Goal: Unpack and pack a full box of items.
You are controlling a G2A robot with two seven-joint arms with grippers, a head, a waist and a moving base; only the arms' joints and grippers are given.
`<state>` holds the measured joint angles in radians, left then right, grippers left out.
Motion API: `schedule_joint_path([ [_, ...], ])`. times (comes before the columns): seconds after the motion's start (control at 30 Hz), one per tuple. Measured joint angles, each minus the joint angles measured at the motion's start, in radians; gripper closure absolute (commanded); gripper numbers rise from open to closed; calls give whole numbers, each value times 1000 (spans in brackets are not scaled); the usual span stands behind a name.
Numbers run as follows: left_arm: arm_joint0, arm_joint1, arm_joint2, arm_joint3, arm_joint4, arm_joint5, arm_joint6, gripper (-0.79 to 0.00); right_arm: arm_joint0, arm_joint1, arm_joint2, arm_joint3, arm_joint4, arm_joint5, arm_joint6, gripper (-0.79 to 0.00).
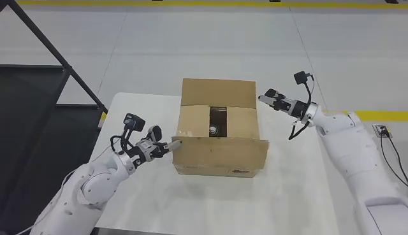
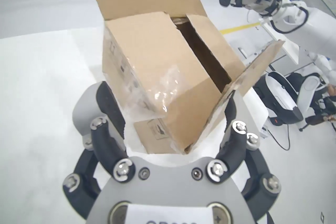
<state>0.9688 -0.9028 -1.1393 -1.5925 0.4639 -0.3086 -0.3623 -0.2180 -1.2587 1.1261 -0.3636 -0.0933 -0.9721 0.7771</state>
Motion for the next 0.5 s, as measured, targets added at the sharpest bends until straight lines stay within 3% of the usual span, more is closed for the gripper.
schedule_joint_path([
  [0.17, -61, -13, 19, 34, -1, 15, -35, -785, 14, -4, -2, 25, 6, 36, -16, -785],
  [0.37, -119, -16, 11, 96, -5, -83, -107, -785, 5, -4, -5, 10, -1, 48, -27, -785],
  [0.5, -157, -16, 2, 151, -30, -162, -171, -785, -27, -18, -23, -69, -10, 221, -87, -785],
])
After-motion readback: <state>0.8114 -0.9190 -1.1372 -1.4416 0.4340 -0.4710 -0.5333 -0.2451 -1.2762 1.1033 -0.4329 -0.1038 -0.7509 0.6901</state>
